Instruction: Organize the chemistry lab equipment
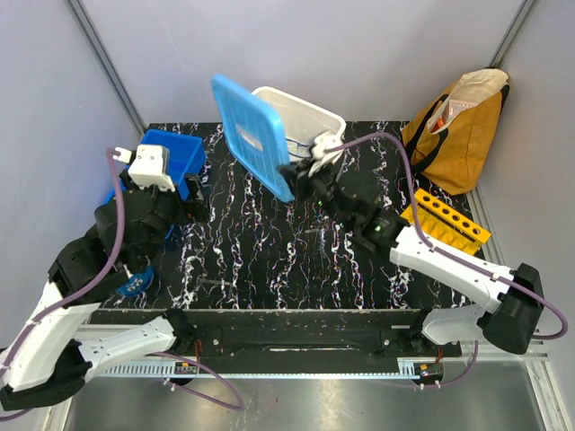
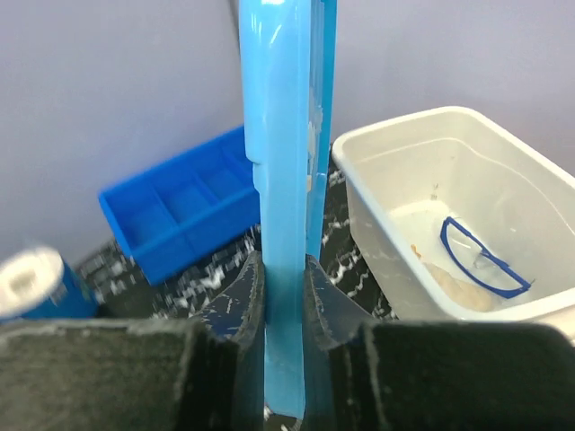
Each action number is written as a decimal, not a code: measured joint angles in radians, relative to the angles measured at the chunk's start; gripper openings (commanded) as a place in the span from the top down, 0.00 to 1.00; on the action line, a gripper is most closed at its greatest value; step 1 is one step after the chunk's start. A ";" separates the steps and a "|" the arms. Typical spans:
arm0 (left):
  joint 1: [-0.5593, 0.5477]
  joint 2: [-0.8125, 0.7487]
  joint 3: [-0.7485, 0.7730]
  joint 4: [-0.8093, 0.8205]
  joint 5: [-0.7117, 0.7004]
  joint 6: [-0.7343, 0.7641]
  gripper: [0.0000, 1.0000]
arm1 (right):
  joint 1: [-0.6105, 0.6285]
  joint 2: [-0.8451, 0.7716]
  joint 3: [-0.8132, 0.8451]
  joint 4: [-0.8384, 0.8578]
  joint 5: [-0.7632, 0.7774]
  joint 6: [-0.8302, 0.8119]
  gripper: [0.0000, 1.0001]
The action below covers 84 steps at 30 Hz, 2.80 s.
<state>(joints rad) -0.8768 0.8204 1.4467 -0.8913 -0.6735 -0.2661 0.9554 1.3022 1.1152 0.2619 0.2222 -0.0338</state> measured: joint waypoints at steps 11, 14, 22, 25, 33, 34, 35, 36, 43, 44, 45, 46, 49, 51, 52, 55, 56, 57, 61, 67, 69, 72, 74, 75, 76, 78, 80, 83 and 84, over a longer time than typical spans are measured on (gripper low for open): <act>0.372 0.156 -0.068 0.103 0.269 0.015 0.20 | -0.220 0.087 0.141 0.074 -0.039 0.484 1.00; 0.437 0.200 -0.068 0.131 0.346 0.007 0.20 | -0.271 0.140 0.173 0.088 -0.070 0.602 1.00; 0.553 0.295 -0.067 0.211 0.474 -0.013 0.20 | -0.346 0.264 0.223 0.170 -0.163 0.811 1.00; 0.580 0.320 -0.067 0.231 0.495 -0.016 0.20 | -0.367 0.303 0.236 0.210 -0.192 0.884 1.00; 0.602 0.377 -0.060 0.288 0.514 -0.021 0.20 | -0.446 0.430 0.271 0.327 -0.290 1.087 1.00; 0.602 0.388 -0.060 0.297 0.515 -0.022 0.20 | -0.456 0.449 0.274 0.343 -0.304 1.117 1.00; 0.602 0.400 -0.060 0.307 0.517 -0.022 0.20 | -0.467 0.466 0.277 0.355 -0.316 1.142 1.00; 0.602 0.410 -0.060 0.314 0.519 -0.022 0.21 | -0.478 0.486 0.280 0.371 -0.327 1.167 1.00; 0.603 0.475 -0.060 0.356 0.523 -0.022 0.22 | -0.528 0.570 0.283 0.411 -0.361 1.281 1.00; 0.603 0.484 -0.060 0.365 0.523 -0.022 0.22 | -0.531 0.575 0.282 0.418 -0.364 1.294 1.00; 0.603 0.492 -0.060 0.372 0.523 -0.022 0.22 | -0.534 0.577 0.281 0.427 -0.366 1.305 1.00; 0.603 0.499 -0.060 0.378 0.524 -0.022 0.22 | -0.537 0.579 0.278 0.433 -0.367 1.315 1.00; 0.603 0.524 -0.060 0.397 0.526 -0.022 0.23 | -0.550 0.579 0.246 0.473 -0.374 1.349 1.00; 0.603 0.543 -0.060 0.405 0.531 -0.022 0.23 | -0.563 0.579 0.212 0.494 -0.375 1.363 1.00; 0.603 0.554 -0.060 0.409 0.533 -0.022 0.23 | -0.570 0.579 0.195 0.498 -0.375 1.369 1.00; 0.603 0.579 -0.060 0.417 0.539 -0.023 0.23 | -0.591 0.579 0.146 0.513 -0.380 1.387 1.00; 0.603 0.586 -0.060 0.418 0.542 -0.023 0.23 | -0.598 0.579 0.134 0.512 -0.383 1.394 1.00; 0.603 0.592 -0.060 0.422 0.545 -0.023 0.23 | -0.604 0.579 0.121 0.513 -0.383 1.399 1.00; 0.603 0.612 -0.060 0.449 0.564 -0.021 0.23 | -0.618 0.579 0.085 0.533 -0.383 1.420 1.00; 0.603 0.660 -0.060 0.502 0.593 -0.010 0.23 | -0.634 0.579 0.065 0.544 -0.401 1.428 1.00; 0.603 0.685 -0.055 0.505 0.599 -0.003 0.24 | -0.644 0.579 0.065 0.543 -0.413 1.431 1.00; 0.603 0.712 -0.045 0.507 0.600 0.002 0.23 | -0.657 0.579 0.065 0.535 -0.438 1.439 1.00; 0.603 0.727 -0.032 0.506 0.597 0.006 0.24 | -0.668 0.591 0.070 0.535 -0.477 1.455 1.00; 0.603 0.732 -0.024 0.504 0.592 0.008 0.24 | -0.672 0.600 0.074 0.536 -0.494 1.465 1.00; 0.603 0.738 -0.014 0.504 0.587 0.011 0.24 | -0.675 0.610 0.075 0.540 -0.508 1.476 1.00; 0.605 0.752 0.014 0.497 0.578 0.016 0.24 | -0.681 0.636 0.076 0.548 -0.541 1.496 1.00; 0.609 0.765 0.046 0.492 0.568 0.019 0.24 | -0.683 0.658 0.076 0.549 -0.571 1.510 1.00; 0.620 0.782 0.086 0.488 0.565 0.019 0.24 | -0.684 0.676 0.076 0.544 -0.603 1.520 1.00; 0.623 0.791 0.100 0.488 0.565 0.019 0.24 | -0.684 0.676 0.076 0.544 -0.606 1.519 1.00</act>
<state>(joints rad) -0.2535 1.6112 1.5463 -0.4030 -0.1081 -0.2466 0.2718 1.9778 1.1912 0.8055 -0.3840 1.4857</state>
